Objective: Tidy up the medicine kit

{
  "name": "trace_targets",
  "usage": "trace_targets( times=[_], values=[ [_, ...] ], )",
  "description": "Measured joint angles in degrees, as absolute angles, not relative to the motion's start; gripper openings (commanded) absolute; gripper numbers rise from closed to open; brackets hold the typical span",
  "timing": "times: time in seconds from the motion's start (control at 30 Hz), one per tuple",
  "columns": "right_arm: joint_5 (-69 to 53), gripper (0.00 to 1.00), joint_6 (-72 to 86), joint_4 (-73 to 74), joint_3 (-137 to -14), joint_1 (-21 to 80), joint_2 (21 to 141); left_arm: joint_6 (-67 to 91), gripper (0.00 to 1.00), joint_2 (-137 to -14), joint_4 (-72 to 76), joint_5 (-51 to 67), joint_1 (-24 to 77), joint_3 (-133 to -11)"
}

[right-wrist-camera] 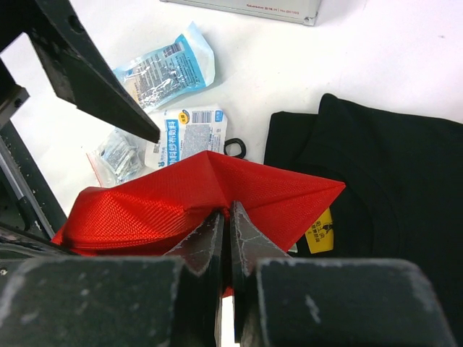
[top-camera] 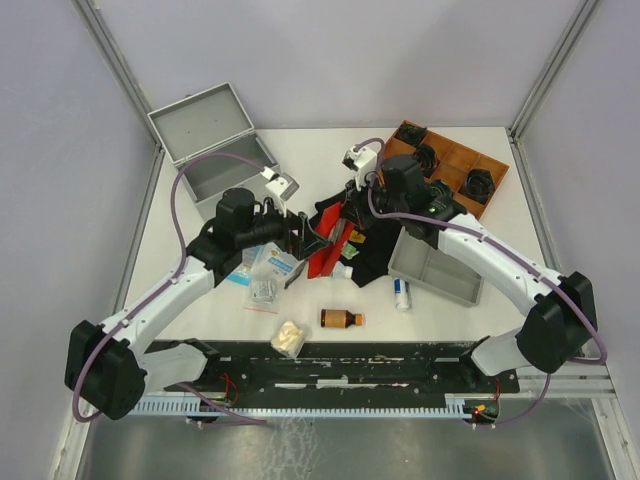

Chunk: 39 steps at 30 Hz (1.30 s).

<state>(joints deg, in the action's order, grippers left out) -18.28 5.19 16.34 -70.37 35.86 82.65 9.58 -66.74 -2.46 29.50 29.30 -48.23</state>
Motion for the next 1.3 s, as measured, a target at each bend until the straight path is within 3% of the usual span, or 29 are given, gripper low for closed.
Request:
trace_targets(
  times=[1.03, 1.3],
  values=[
    [-23.46, 0.01, 4.14, 18.0, -70.37, 35.18, 83.55, 11.75, 1.0, -63.68, 4.82, 46.74, 24.08, -45.32],
    [-23.55, 0.01, 4.14, 18.11, -70.37, 35.18, 83.55, 11.6, 0.92, -64.42, 4.05, 42.98, 24.16, -45.25]
  ],
)
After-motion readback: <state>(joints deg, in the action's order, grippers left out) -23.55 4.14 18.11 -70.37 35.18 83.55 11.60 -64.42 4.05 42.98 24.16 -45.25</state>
